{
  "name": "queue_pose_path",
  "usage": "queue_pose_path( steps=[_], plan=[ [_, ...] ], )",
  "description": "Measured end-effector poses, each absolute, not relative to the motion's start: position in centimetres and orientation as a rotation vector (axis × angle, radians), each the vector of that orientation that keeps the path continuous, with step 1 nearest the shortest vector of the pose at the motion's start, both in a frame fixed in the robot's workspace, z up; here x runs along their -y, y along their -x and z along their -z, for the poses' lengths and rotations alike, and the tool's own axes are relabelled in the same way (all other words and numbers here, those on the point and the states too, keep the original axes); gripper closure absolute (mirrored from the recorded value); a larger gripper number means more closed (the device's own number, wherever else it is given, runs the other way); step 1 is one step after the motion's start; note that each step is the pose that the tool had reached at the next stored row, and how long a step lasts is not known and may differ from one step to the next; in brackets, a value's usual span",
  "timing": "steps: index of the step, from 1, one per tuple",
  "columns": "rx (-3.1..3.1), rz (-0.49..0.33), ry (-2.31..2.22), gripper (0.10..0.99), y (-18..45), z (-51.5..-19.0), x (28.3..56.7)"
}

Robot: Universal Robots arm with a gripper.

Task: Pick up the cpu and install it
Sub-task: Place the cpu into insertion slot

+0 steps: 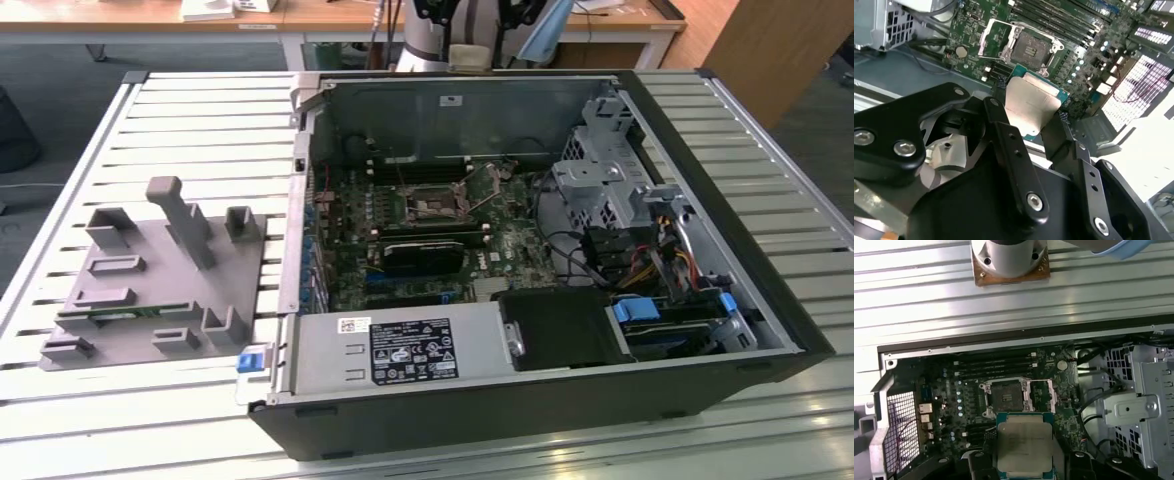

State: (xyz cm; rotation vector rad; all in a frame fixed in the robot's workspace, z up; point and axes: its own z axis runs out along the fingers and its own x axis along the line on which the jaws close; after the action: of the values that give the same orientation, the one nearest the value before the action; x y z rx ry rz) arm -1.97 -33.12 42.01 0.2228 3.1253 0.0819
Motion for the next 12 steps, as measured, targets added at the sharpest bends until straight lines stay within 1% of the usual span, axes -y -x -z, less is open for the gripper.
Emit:
queue_pose_path(
  steps=[12],
  plan=[
    [-3.079,-0.080,-0.550,0.553,1.98,-41.72,33.11]
  ],
)
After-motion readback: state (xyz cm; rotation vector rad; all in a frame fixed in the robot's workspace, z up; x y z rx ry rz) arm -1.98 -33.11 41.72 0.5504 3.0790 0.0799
